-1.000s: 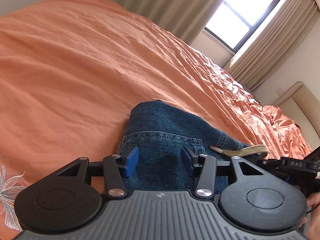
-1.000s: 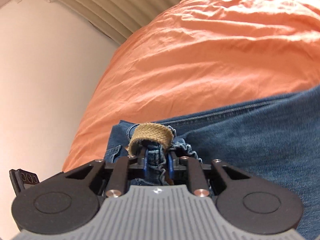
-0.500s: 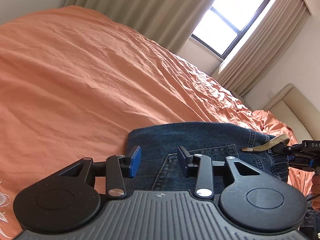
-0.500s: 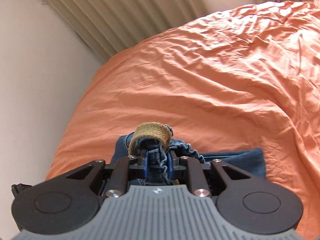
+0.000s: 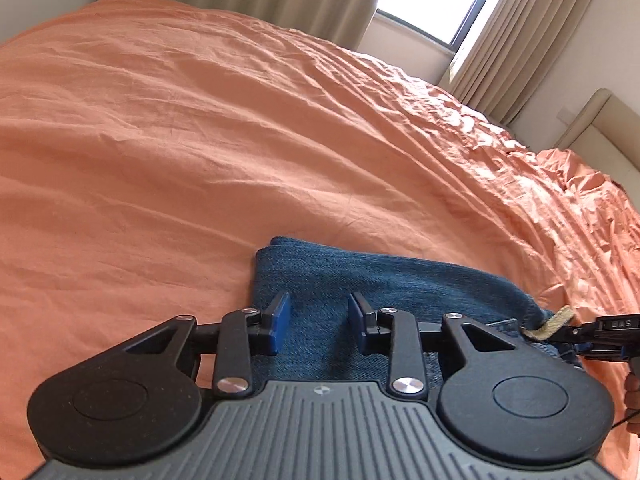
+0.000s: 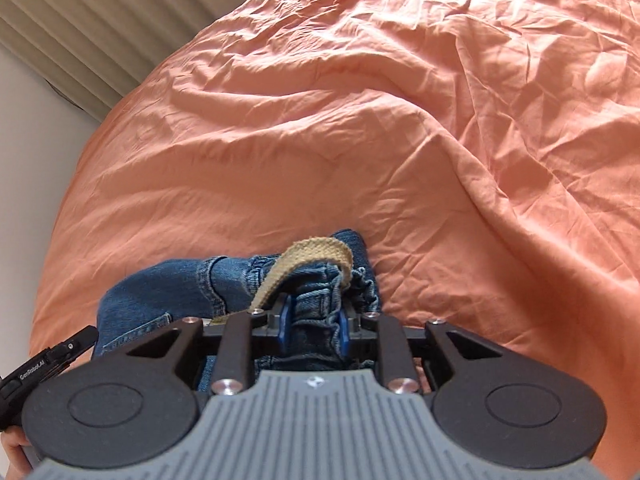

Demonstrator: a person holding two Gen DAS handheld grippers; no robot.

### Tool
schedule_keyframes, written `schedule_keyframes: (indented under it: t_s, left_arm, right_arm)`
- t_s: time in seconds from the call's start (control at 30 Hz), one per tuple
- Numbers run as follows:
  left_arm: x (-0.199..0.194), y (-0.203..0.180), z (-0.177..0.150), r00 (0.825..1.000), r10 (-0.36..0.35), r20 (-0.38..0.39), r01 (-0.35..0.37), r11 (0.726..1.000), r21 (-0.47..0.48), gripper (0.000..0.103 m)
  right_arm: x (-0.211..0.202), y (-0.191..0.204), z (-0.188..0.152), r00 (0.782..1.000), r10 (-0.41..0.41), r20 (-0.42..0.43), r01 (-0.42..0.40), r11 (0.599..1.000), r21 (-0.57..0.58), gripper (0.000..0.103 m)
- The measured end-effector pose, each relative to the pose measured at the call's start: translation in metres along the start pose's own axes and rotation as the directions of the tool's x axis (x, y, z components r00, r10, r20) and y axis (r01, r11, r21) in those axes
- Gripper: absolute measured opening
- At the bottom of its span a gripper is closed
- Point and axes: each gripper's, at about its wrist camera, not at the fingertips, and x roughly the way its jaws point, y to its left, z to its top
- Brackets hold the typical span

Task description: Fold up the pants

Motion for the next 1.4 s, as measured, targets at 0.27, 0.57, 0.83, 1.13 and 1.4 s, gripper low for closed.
schedule_keyframes:
  t_s: [0.27, 0.57, 0.83, 1.13, 1.4]
  left_arm:
    - [-0.013, -0.007, -0.003, 0.995, 0.096, 0.000, -0.096, 0.991, 0.093, 0.032]
    - [-0.124, -0.034, -0.047, 0.998, 0.047, 0.044, -0.057, 0.956, 0.287, 0.052]
    - [-0.169, -0.067, -0.125, 0.996, 0.094, 0.005, -0.087, 0.905, 0.416, 0.070]
    - [-0.117, -0.083, -0.163, 0.941, 0.312, 0.130, -0.336, 0.825, 0.455, 0.056]
    - [-0.120, -0.093, -0.174, 0.936, 0.342, 0.085, -0.251, 0.478, 0.842, 0.023]
  right_arm:
    - [-0.043, 0.019, -0.021, 0.992, -0.080, 0.096, 0.096, 0.980, -0.176, 0.036]
    - [-0.111, 0.042, -0.119, 0.959, 0.020, 0.281, 0.093, 0.919, -0.382, 0.034]
    - [-0.087, 0.036, -0.141, 0.959, 0.033, 0.283, 0.082, 0.919, -0.386, 0.034]
    - [-0.081, 0.039, -0.144, 0.963, 0.024, 0.267, 0.089, 0.911, -0.403, 0.034]
    - [-0.072, 0.032, -0.139, 0.975, 0.026, 0.223, 0.059, 0.928, -0.367, 0.031]
